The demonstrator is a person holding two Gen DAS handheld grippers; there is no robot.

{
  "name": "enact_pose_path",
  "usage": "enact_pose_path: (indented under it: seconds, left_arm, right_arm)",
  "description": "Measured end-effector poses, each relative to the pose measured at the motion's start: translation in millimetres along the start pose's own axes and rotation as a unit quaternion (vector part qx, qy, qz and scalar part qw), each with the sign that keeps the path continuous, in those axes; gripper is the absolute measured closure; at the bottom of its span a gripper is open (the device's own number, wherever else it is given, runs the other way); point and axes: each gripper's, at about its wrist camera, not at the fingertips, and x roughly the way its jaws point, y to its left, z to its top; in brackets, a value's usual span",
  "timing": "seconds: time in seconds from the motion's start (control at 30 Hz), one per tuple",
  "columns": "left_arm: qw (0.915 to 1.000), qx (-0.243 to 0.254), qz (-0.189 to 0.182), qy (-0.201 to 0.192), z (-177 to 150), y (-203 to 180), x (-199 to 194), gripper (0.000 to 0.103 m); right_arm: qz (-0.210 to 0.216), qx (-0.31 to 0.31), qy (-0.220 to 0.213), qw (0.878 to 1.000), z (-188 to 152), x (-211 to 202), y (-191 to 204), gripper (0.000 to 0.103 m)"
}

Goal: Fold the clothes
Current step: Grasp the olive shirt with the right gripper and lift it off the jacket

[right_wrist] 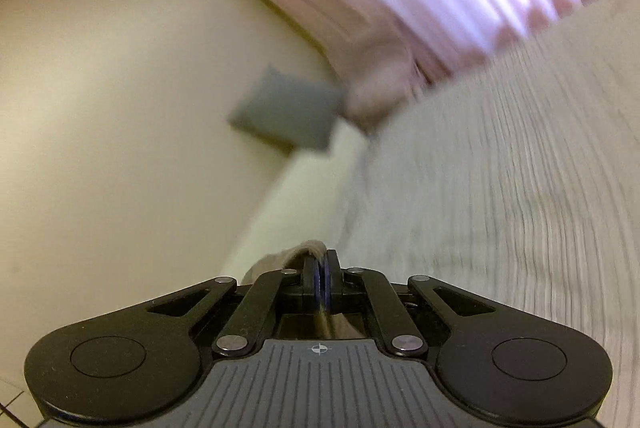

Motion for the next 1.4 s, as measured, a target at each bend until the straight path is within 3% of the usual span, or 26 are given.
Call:
enact_pose_path:
  seconds: [0.2, 0.4, 0.5, 0.6, 0.7, 0.87, 1.0, 1.07, 1.13, 1.23, 1.4]
  left_arm:
    - [0.9978, 0.025, -0.045, -0.041, -28, -52, -70, 0.042]
    - [0.9941, 0.036, -0.082, -0.060, -81, -102, -134, 0.042]
    - [0.9932, 0.033, -0.098, -0.055, -113, -126, -156, 0.042]
    - [0.9919, 0.027, -0.117, -0.042, -152, -155, -175, 0.042]
    - [0.9891, 0.031, -0.140, -0.034, -183, -182, -190, 0.042]
    - [0.9833, 0.048, -0.174, -0.022, -220, -221, -208, 0.042]
    - [0.9762, 0.073, -0.201, -0.034, -222, -241, -223, 0.042]
    - [0.9739, 0.082, -0.208, -0.040, -217, -244, -223, 0.042]
    - [0.9745, 0.082, -0.205, -0.039, -214, -245, -220, 0.042]
    - [0.9745, 0.081, -0.206, -0.036, -205, -240, -217, 0.043]
    - [0.9704, 0.088, -0.222, -0.035, -184, -229, -209, 0.043]
  right_arm:
    - [0.054, -0.056, -0.119, 0.990, 50, -127, 55, 0.101]
    - [0.065, -0.137, -0.222, 0.963, 90, -266, 102, 0.101]
    - [0.021, -0.202, -0.215, 0.955, 108, -314, 120, 0.101]
    - [-0.033, -0.242, -0.159, 0.957, 110, -344, 127, 0.101]
    - [-0.053, -0.275, -0.130, 0.951, 106, -371, 132, 0.101]
    - [-0.071, -0.332, -0.182, 0.923, 121, -428, 152, 0.101]
    - [-0.153, -0.401, -0.163, 0.888, 138, -431, 173, 0.101]
    - [-0.168, -0.393, -0.131, 0.894, 143, -420, 170, 0.101]
    - [-0.173, -0.378, -0.127, 0.901, 149, -413, 172, 0.101]
    - [-0.167, -0.368, -0.177, 0.897, 160, -415, 194, 0.101]
    - [-0.184, -0.392, -0.279, 0.857, 173, -415, 266, 0.101]
